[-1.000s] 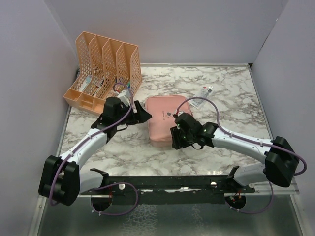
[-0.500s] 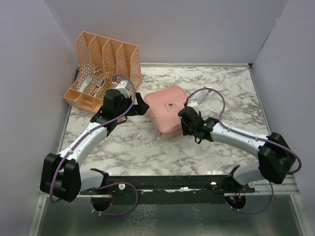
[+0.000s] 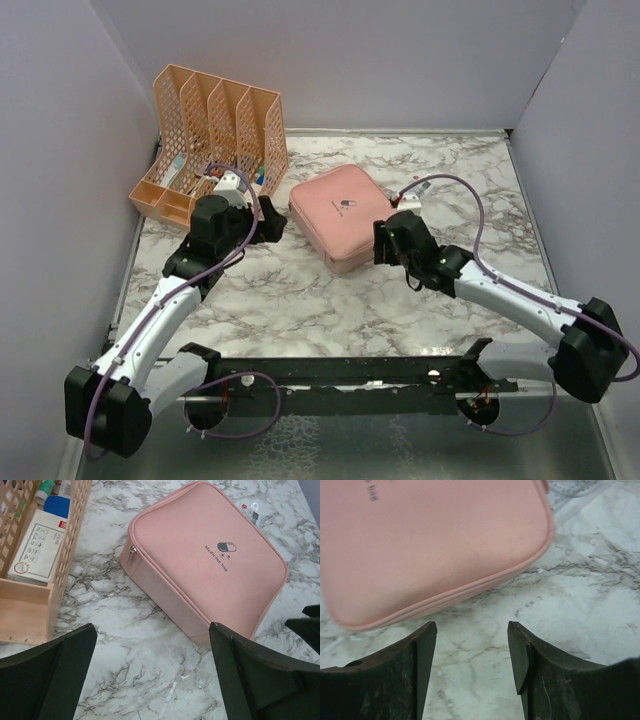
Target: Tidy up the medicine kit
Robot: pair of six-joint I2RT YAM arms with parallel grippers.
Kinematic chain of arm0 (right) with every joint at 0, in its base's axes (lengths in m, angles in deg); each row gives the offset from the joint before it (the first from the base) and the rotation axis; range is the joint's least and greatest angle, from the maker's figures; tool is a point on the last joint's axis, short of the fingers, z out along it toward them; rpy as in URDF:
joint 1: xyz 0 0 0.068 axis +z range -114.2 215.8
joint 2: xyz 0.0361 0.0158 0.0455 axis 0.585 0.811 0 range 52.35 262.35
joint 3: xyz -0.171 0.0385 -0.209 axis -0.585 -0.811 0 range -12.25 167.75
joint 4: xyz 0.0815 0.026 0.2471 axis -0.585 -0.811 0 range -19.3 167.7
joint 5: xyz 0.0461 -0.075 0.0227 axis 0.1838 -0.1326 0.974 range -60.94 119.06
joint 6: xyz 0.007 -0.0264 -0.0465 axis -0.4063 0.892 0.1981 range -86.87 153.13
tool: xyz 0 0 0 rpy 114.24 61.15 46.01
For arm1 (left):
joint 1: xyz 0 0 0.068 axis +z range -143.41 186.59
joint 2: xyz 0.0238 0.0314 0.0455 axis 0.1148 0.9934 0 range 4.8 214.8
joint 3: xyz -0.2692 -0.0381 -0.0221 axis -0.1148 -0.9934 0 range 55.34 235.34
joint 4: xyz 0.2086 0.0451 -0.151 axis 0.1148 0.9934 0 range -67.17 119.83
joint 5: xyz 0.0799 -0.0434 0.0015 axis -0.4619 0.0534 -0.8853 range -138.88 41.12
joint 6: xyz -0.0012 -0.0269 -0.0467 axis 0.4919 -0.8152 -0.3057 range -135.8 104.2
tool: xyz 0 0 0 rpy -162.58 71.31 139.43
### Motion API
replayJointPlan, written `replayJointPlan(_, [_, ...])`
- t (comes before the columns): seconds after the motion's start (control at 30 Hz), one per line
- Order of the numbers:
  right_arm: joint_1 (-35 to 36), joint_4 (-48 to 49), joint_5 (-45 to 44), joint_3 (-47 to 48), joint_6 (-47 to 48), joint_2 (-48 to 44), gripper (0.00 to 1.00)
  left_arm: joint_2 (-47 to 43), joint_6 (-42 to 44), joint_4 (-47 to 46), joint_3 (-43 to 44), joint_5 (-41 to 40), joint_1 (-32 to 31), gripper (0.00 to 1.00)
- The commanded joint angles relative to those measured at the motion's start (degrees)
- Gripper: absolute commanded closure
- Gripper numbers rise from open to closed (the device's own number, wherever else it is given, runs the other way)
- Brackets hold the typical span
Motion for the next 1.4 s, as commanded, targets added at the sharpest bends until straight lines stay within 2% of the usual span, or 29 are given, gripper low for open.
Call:
replayJointPlan(0.0, [8.43, -3.65, 4.00, -1.75, -9.77, -4.76, 0.43, -4.49, 0.37, 4.42, 0.00, -3.80, 0.22, 0.02])
replayJointPlan(0.17, [20.05, -4.56, -2.52, 0.40, -20.11, 0.90, 0.47, -8.41, -1.28, 6.12, -0.32, -4.11, 0.23, 0.02])
replayJointPlan(0.37, [24.77, -4.11, -11.38, 7.28, -30.73, 13.38, 0.52, -10.98, -2.22, 8.38, 0.30, -4.47, 0.21, 0.02])
replayJointPlan(0.47, [25.38, -4.62, -15.51, 10.53, -36.07, 19.39, 0.54, -11.11, -3.67, 8.61, 0.39, -4.11, 0.34, 0.03])
replayJointPlan(0.67, [25.37, -5.47, -20.55, 16.51, -40.11, 27.02, 0.62, -9.84, -4.43, 8.39, 1.46, -1.90, 0.34, 0.04])
replayJointPlan(0.9, [25.31, -12.13, -25.71, 21.06, -45.22, 30.09, 0.67, -9.22, -2.54, 8.31, 1.91, -0.76, 0.32, 0.04])
replayJointPlan(1.37, [25.28, -18.51, -34.53, 26.34, -49.02, 36.51, 0.75, -7.64, -1.50, 8.23, 2.49, -0.01, 0.32, 0.04])
